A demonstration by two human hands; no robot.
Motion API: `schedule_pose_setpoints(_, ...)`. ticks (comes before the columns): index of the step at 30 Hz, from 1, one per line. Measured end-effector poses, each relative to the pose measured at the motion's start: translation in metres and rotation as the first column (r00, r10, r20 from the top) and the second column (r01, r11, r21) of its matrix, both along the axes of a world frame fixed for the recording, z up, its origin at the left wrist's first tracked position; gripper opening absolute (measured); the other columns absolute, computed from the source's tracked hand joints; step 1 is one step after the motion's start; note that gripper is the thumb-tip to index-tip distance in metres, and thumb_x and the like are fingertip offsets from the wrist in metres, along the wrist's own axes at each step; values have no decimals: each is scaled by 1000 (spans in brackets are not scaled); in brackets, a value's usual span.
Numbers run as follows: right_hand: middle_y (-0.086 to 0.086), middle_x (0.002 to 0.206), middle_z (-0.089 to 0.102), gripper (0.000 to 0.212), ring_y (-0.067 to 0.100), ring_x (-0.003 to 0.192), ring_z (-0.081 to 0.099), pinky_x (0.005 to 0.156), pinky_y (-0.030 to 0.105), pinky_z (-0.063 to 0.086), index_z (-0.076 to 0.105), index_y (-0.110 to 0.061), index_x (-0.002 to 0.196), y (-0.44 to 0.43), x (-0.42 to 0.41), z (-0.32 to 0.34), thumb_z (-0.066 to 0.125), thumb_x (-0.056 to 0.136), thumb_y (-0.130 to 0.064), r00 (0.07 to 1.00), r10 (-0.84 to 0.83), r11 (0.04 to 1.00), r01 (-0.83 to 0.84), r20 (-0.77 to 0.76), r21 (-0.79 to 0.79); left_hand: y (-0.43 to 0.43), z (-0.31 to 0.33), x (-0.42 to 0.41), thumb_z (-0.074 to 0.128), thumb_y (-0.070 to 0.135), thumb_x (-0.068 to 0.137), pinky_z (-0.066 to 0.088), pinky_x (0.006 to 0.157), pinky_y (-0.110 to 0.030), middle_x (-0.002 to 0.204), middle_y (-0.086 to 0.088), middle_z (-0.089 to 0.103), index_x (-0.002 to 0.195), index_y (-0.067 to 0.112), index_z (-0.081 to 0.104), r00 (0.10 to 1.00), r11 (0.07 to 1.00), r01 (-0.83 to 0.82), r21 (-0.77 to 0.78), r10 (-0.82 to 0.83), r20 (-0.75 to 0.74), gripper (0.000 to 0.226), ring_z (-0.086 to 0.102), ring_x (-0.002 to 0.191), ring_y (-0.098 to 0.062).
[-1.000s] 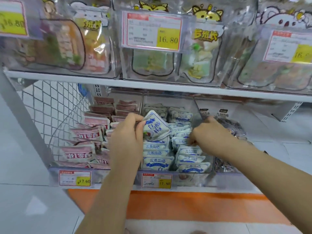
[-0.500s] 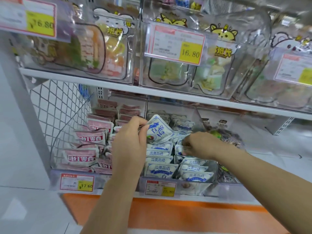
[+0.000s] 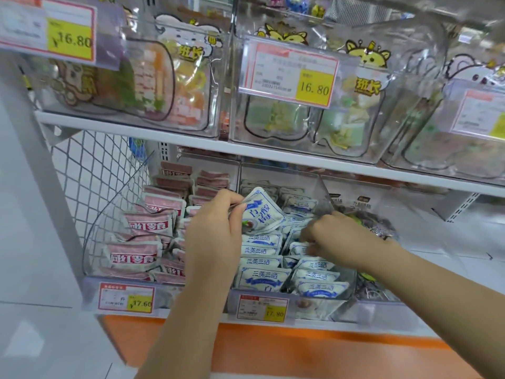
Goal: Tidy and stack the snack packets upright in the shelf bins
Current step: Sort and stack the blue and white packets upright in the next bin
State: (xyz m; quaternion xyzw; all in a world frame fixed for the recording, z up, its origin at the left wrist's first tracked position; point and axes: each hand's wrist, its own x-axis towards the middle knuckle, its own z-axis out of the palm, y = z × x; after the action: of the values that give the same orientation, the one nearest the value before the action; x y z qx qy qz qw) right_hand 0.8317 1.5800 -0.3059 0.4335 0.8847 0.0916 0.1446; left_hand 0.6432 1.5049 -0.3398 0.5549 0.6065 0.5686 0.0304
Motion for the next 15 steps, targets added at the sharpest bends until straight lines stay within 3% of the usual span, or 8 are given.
schedule_pose_setpoints(3,-8,103,66,20,14,95,60,80,28,48,67,-28,103,-5,-5,-1,59,88,-38,983,25,996,-40,-179,-79,2,-1,1,56,16,92,48,49,-39,72,1,64,88,15,61,1000,1000,-2,1,2,-4,6,58,60,-16)
schedule_pose_setpoints(8,-9,98,70,39,13,91,61,74,28,49,66,-28,107,0,-16,3,62,80,-56,996,-38,977,21,-80,-212,1,-1,3,56,16,92,45,45,-36,71,2,64,88,15,60,1000,1000,9,-6,-9,-12,6,55,56,-14)
schedule_pose_setpoints(11,-7,98,70,31,15,91,62,74,28,50,68,-25,104,2,-23,5,63,83,-47,998,-34,970,22,-43,-244,2,-1,2,56,17,93,42,45,-32,71,3,63,89,15,60,1000,1000,15,-12,-15,-9,6,54,56,-12)
schedule_pose_setpoints(13,-5,95,69,17,18,87,63,75,32,53,69,-23,99,4,-22,7,60,89,-33,1000,6,987,-8,-12,-161,1,-1,2,55,18,93,35,44,-26,68,5,61,89,16,60,1000,1000,16,-27,-16,0,6,51,53,-8)
schedule_pose_setpoints(15,-4,92,68,15,20,84,62,69,28,49,68,-23,97,5,-15,10,55,90,-19,999,24,995,-21,23,-97,0,0,1,55,18,93,33,43,-25,67,6,60,89,17,60,1000,1000,7,-23,-7,-5,6,50,52,-7)
